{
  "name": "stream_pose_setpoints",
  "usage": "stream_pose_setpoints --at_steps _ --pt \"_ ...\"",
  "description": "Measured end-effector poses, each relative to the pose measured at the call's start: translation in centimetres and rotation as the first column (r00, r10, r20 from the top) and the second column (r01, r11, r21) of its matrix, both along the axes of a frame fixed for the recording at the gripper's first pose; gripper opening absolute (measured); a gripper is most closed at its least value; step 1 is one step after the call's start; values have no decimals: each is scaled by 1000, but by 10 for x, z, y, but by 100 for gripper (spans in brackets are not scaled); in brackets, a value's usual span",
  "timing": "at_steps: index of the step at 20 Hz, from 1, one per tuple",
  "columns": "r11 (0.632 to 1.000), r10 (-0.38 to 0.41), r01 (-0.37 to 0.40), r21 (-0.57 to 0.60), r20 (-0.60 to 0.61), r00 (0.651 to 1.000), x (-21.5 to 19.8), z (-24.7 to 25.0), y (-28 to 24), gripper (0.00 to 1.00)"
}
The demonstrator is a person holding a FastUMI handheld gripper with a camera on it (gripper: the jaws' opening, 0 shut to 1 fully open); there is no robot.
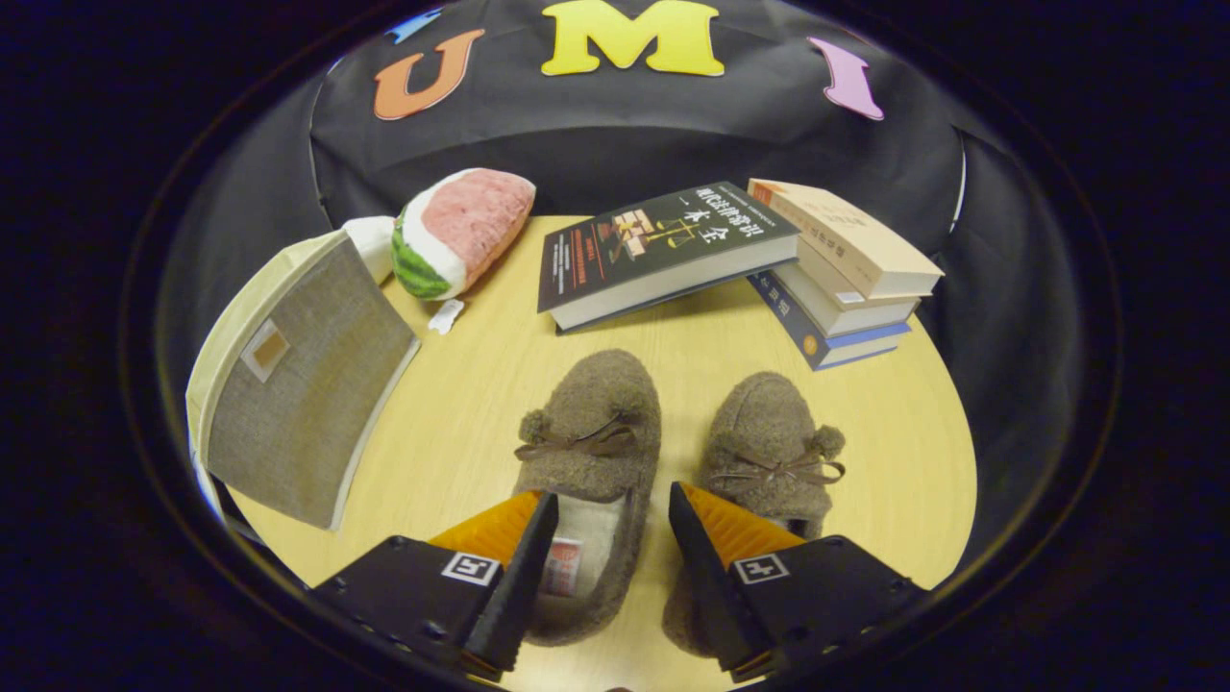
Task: Open the storage box then place both shoes into the box .Put the left shoe in first, then the right shoe, with the right side of both shoes facing outward in a uniform manner.
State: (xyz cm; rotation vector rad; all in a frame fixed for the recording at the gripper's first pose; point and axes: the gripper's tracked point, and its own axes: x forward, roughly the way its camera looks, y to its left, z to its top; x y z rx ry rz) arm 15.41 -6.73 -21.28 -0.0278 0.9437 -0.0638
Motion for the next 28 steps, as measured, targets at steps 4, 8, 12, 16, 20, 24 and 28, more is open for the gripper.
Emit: stream_pose_setpoints --at_steps 4,8,12,16,20,24,28 --pt "997 -60 61 54 -16 998 3 -15 -5 48" --pt "982 -135 141 127 -55 989 5 -21 -10 4" --pt "935 -193 208 287 -77 978 1 -11 0 0" --pt "900 -207 207 383 -41 977 -1 19 20 0" --pt "885 -198 155 440 52 979 4 80 58 0" --pt "856 -199 105 507 134 971 19 149 122 0" --pt "840 -176 45 540 193 965 40 187 198 0"
